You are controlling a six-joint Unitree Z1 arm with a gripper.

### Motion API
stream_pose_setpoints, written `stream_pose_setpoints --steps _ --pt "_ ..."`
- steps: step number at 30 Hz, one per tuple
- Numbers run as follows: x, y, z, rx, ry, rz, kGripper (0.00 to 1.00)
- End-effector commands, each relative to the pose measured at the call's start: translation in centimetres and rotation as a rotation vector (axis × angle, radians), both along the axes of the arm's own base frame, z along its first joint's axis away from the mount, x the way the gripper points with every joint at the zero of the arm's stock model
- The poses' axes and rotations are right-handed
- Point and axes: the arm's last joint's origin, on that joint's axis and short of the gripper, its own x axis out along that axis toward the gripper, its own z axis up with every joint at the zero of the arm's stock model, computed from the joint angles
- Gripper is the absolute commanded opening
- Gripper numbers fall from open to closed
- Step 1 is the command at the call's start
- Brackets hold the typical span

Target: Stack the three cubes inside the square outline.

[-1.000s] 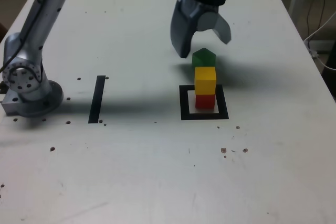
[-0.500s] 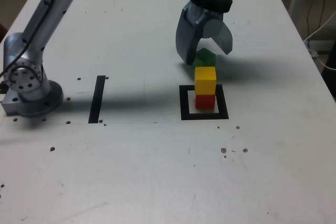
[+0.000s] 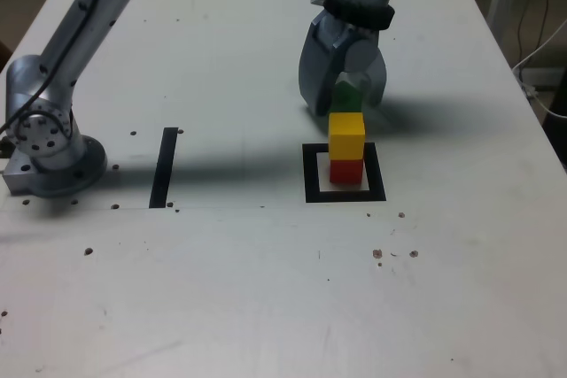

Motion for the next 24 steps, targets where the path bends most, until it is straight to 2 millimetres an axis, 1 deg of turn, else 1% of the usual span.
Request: stream_pose_setpoints --steps 1,3,9,18,21,24 --pt "0.1 0.1 -0.1 0.003 -0.001 -0.002 0.38" --pt "0.1 0.1 0.0 0.004 -0.001 -0.002 0.38" --pt "0.0 0.1 0.1 0.009 -0.002 -0.004 0.31" --pt "-0.3 0.0 0.5 0.022 0.000 -0.018 0.31" --pt "-0.5 0.0 1.0 0.034 -0.004 -0.035 0.31" --pt "-0.9 -0.2 2.3 0.054 -0.023 -0.068 0.31"
